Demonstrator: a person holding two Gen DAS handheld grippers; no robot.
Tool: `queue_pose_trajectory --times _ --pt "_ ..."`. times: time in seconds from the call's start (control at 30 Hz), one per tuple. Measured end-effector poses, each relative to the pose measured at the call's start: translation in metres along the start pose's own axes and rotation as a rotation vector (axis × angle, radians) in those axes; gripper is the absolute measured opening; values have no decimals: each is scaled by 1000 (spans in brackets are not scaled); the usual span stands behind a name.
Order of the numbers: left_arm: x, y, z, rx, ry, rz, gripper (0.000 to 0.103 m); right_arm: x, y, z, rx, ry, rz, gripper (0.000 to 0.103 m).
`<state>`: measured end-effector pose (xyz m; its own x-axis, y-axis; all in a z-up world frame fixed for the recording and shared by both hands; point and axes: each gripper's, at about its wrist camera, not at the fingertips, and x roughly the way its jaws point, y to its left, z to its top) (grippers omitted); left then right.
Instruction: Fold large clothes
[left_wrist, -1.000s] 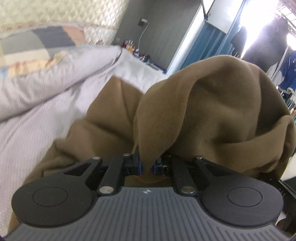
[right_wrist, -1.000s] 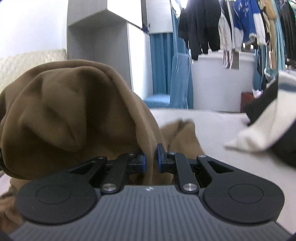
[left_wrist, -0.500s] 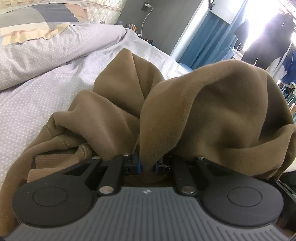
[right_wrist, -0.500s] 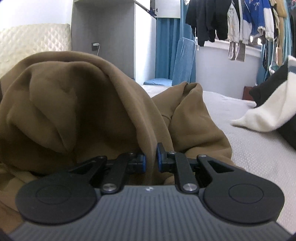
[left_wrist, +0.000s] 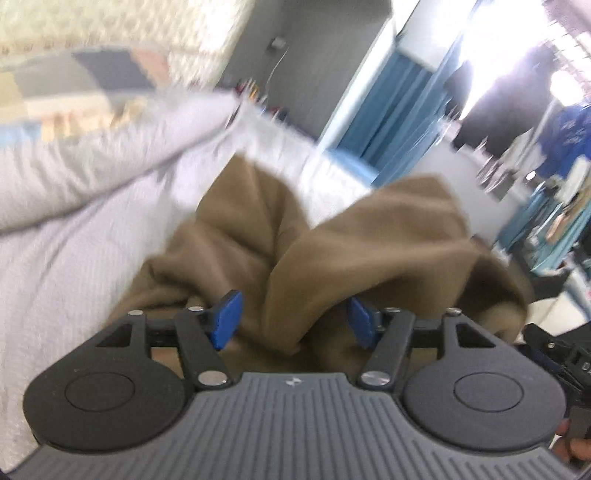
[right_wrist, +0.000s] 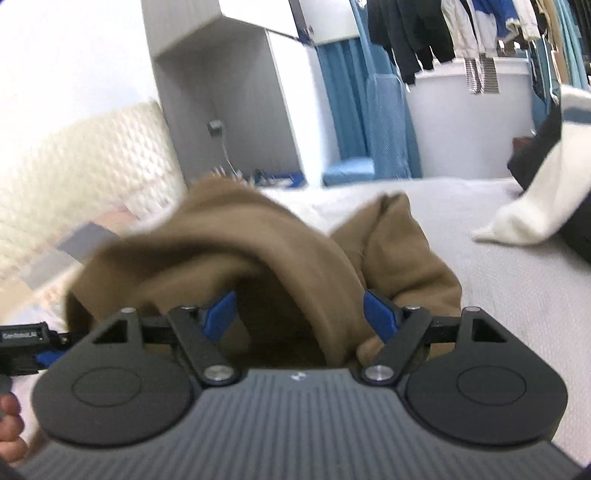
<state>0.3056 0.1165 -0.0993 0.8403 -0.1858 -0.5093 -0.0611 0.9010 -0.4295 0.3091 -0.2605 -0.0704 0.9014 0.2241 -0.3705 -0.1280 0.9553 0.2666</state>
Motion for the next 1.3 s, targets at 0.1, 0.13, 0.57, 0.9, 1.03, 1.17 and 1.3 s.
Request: queue_pose_trajectory --times 0.1,0.13,0.57,0.9,1.03,1.17,1.3 --pt "-13 -12 5 42 -50 -37 72 -11 5 6 -31 -54 34 77" --pt "-15 -16 5 62 -60 -46 72 -11 7 7 -39 -64 46 78" --pt "32 -34 4 116 -89 68 65 28 46 1 -299 -69 -36 76" --pt "44 -24 14 15 -103 48 33 43 49 0 -322 -77 24 30" --pt "37 -20 15 -2 -98 33 28 33 43 5 -287 -58 45 24" --pt "21 -25 9 19 -92 45 23 16 43 4 -279 -43 57 22" --pt "6 -31 0 64 -68 79 17 -6 47 -2 -271 -29 75 22"
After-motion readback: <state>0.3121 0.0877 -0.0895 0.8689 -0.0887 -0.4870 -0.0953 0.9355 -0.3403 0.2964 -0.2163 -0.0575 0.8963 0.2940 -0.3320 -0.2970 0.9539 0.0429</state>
